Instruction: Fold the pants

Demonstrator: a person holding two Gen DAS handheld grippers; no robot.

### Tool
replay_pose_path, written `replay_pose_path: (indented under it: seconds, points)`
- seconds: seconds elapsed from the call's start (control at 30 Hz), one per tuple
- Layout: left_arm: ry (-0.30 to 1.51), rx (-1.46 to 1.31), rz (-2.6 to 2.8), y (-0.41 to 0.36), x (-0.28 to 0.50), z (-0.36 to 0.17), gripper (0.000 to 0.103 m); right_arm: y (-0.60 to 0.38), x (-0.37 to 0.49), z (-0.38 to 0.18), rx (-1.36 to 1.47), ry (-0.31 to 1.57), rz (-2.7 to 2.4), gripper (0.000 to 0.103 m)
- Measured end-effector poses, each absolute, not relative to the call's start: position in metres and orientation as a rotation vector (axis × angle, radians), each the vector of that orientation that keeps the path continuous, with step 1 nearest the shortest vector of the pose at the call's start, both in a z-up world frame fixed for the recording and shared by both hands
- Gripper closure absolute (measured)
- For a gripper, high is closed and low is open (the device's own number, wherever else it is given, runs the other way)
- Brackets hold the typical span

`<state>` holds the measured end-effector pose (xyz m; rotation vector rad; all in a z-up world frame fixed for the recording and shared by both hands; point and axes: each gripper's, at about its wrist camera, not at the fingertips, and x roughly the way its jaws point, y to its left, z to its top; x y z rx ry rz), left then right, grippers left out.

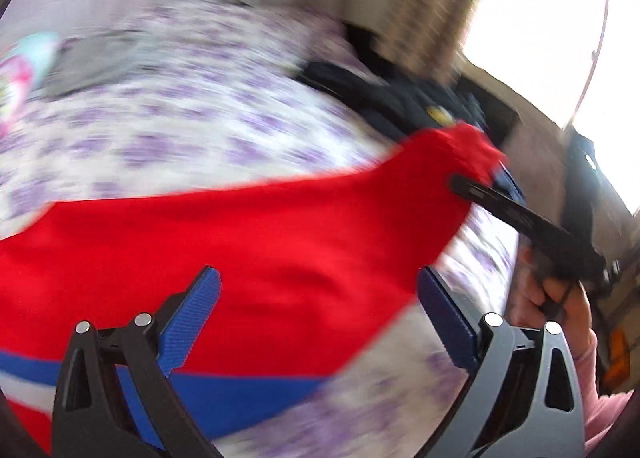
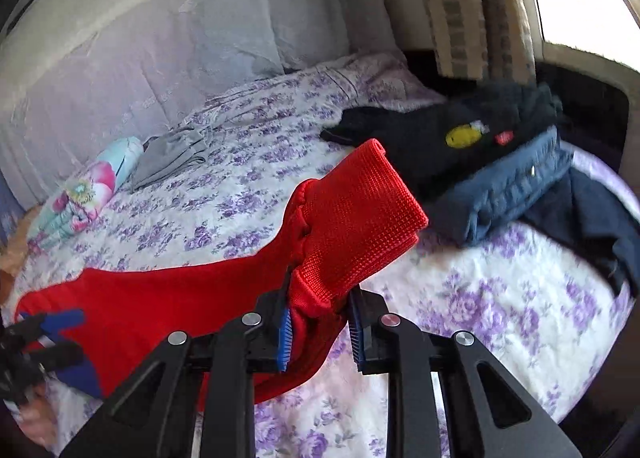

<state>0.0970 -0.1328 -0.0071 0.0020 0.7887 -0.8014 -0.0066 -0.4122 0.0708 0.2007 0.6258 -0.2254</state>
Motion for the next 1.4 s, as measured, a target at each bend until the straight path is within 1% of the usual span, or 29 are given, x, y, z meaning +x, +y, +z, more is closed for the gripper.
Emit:
replay_pose_path:
  seconds: [0.13, 0.27, 0.4, 0.6, 0.8, 1.03, 1.27, 1.33, 1.4]
  points:
    - [0.751, -0.100, -0.632, -0.058, 0.110, -0.001, 0.006, -0.339, 0.000, 0.094, -0.134, 0.552, -0.218, 0.080]
    - [0.723, -0.163, -0.504, -0.005, 0.110, -0.002, 0.006, -0.265, 0.008, 0.091, -0.406, 0.525, -0.155, 0.081]
    - [0.700, -0.185, -0.420, 0.025, 0.108, -0.005, 0.006, -0.208, 0.009, 0.067, -0.613, 0.532, -0.056, 0.081]
    - [0.747, -0.281, -0.424, 0.051, 0.112, -0.026, 0.006, -0.164, 0.014, 0.031, -0.825, 0.585, 0.003, 0.081]
    - [0.745, -0.341, -0.456, 0.058, 0.114, -0.028, 0.006, -0.142, 0.004, 0.019, -0.942, 0.588, 0.042, 0.081]
    - [0.738, -0.336, -0.457, 0.057, 0.112, -0.028, 0.006, -0.130, -0.003, 0.008, -1.025, 0.568, 0.079, 0.081]
    - [0.739, -0.339, -0.453, 0.057, 0.113, -0.028, 0.006, -0.125, 0.008, 0.025, -0.919, 0.516, 0.015, 0.081]
    - [0.737, -0.335, -0.455, 0.057, 0.113, -0.028, 0.006, -0.120, 0.011, 0.017, -0.972, 0.556, 0.082, 0.078]
    - [0.736, -0.338, -0.454, 0.057, 0.112, -0.028, 0.006, -0.118, 0.012, 0.006, -1.009, 0.603, 0.145, 0.070]
